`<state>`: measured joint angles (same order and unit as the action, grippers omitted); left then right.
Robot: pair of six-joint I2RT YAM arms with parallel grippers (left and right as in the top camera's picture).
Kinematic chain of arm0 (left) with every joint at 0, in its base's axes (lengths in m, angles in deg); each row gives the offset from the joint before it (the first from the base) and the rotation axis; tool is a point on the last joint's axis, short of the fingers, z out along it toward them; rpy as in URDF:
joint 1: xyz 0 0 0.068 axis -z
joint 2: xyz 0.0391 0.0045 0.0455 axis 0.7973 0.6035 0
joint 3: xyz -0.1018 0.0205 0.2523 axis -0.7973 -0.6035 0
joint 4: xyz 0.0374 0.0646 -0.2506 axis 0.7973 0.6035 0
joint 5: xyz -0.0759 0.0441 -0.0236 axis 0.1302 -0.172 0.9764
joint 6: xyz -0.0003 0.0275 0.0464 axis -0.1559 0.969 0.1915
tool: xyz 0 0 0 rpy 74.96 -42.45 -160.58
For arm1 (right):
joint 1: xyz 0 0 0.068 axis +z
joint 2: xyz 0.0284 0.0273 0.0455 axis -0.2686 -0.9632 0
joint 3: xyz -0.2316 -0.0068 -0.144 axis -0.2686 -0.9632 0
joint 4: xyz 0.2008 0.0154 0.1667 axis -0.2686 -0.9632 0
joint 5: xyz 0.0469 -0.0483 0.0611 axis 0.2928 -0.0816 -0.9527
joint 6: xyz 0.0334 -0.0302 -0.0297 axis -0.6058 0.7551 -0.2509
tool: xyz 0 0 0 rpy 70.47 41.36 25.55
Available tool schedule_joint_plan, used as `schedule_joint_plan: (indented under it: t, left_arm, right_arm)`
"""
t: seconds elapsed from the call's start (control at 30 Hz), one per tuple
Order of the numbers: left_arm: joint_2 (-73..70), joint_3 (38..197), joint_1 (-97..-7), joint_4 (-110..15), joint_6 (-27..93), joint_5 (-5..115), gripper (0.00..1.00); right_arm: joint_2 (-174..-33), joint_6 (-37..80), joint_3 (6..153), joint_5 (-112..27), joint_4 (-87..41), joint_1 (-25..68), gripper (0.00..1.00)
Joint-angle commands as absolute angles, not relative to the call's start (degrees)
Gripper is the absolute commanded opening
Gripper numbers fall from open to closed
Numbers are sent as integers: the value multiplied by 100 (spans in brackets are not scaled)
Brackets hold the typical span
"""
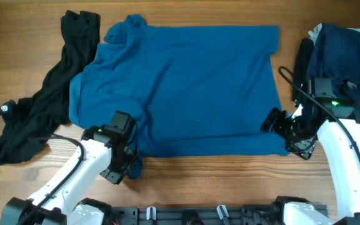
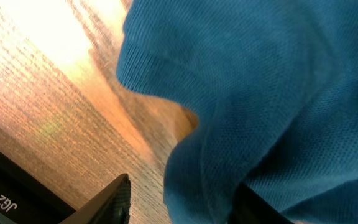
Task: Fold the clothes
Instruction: 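Move both grippers to the shirt's near bottom corners and grasp them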
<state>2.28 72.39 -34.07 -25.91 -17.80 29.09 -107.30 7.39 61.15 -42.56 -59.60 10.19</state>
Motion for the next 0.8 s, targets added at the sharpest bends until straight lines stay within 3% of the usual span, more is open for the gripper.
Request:
schedule_joint_plan:
  t: [0.0, 0.07, 0.1, 0.33, 0.6, 0.77]
  left_arm:
    - [187, 7191, -3392, -2601, -1929, 2979, 35]
    - [187, 7191, -3409, -2604, -1929, 2831, 8]
    - [187, 7191, -3446, -2606, -1929, 2783, 4]
    - [184, 7191, -3816, -2623, -1920, 2623, 4]
    - [187, 7191, -3816, -2774, -1923, 2627, 4]
    - [187, 7191, -3816, -2816, -1923, 2625, 4]
  right_arm:
    - [-10660, 514, 5733, -4118, -5779, 1048, 100]
    - [-10660, 499, 5556, -4120, -5591, 1048, 100]
    - [-10660, 479, 5512, -4120, -5543, 1048, 99]
    - [-10671, 403, 5215, -3869, -5224, 1048, 91]
    - [-10671, -609, 4100, -3797, -3980, 1048, 82]
    - [-10673, -1184, 4100, -3235, -3659, 1048, 66]
